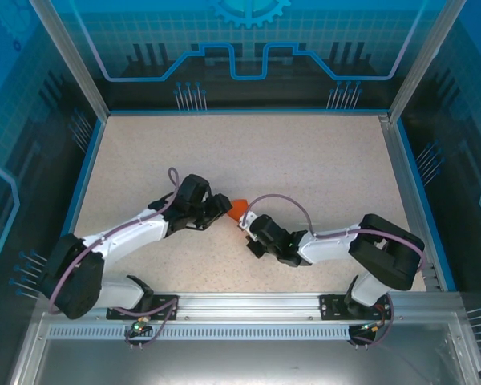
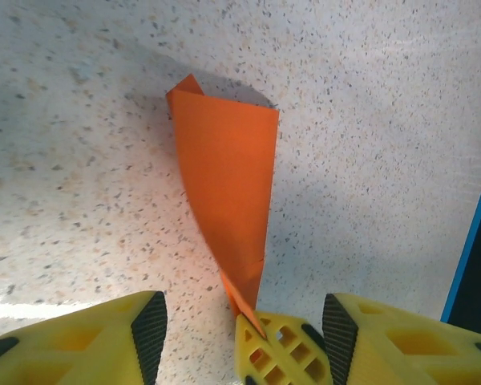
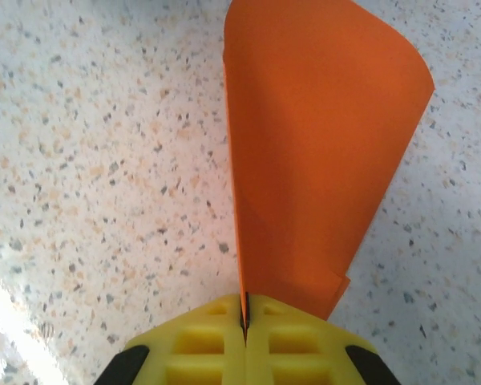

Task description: Fold a paper plane with a square sheet of paper (pick it up from the middle)

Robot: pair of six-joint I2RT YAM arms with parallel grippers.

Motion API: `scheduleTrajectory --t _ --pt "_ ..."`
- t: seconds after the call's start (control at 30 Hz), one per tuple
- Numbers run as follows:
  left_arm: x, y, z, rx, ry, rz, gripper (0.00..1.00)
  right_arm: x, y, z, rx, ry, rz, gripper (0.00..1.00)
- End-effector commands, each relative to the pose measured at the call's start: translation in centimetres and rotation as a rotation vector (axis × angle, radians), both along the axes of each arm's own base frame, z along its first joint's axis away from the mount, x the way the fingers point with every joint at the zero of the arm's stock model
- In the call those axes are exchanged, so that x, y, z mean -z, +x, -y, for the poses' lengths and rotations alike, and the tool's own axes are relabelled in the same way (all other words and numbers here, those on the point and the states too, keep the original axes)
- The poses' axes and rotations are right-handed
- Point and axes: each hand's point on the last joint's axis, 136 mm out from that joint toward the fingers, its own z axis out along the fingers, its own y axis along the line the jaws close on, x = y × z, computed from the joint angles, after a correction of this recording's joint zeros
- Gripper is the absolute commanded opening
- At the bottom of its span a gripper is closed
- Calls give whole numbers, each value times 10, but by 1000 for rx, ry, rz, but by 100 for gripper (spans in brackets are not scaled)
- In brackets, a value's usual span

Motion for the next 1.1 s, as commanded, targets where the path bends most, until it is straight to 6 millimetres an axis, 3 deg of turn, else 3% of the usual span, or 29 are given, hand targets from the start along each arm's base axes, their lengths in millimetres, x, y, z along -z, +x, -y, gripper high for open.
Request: scheduleTrajectory --t 0.0,0.6,1.07 --pt "7 -8 -19 -50 58 -20 57 -8 -2 -12 -37 139 -77 0" --pt "15 -6 10 15 -68 -57 55 16 4 10 160 378 -374 0" --pt "14 -4 39 125 -146 -27 48 23 3 7 240 540 -696 0"
